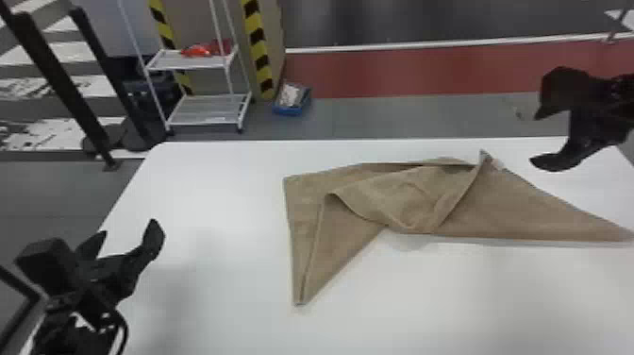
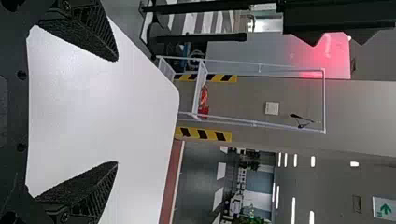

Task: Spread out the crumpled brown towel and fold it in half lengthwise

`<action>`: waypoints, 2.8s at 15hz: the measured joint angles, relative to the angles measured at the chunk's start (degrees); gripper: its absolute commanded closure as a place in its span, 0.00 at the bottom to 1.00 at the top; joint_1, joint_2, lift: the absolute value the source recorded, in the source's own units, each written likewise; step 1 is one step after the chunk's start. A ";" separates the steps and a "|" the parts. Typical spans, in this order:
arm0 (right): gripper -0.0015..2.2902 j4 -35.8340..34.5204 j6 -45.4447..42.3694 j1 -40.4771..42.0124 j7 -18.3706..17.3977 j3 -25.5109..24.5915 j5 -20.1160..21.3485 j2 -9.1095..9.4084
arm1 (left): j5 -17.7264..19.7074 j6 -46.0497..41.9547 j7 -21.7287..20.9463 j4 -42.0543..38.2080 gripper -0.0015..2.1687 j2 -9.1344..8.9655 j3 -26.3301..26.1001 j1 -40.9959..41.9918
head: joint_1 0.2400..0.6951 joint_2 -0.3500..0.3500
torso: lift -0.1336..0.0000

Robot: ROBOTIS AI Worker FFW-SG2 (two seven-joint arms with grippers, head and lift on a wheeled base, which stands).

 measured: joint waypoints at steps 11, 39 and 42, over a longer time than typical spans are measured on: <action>0.08 23.63 -12.97 -12.72 -6.60 9.09 16.66 6.54 | -1.09 -1.14 -0.16 -2.47 0.04 -1.99 0.96 2.79 | 1.00 0.76 | 0.07; 0.36 32.90 -8.99 -14.21 -12.64 3.53 21.66 11.78 | -0.58 -2.03 -0.18 -7.54 0.04 -2.52 0.04 7.29 | 1.00 0.76 | 0.07; 0.44 32.90 -8.74 -14.21 -13.12 3.45 21.73 11.96 | -0.48 -2.03 -0.18 -7.54 0.04 -2.46 0.07 7.28 | 1.00 0.77 | 0.07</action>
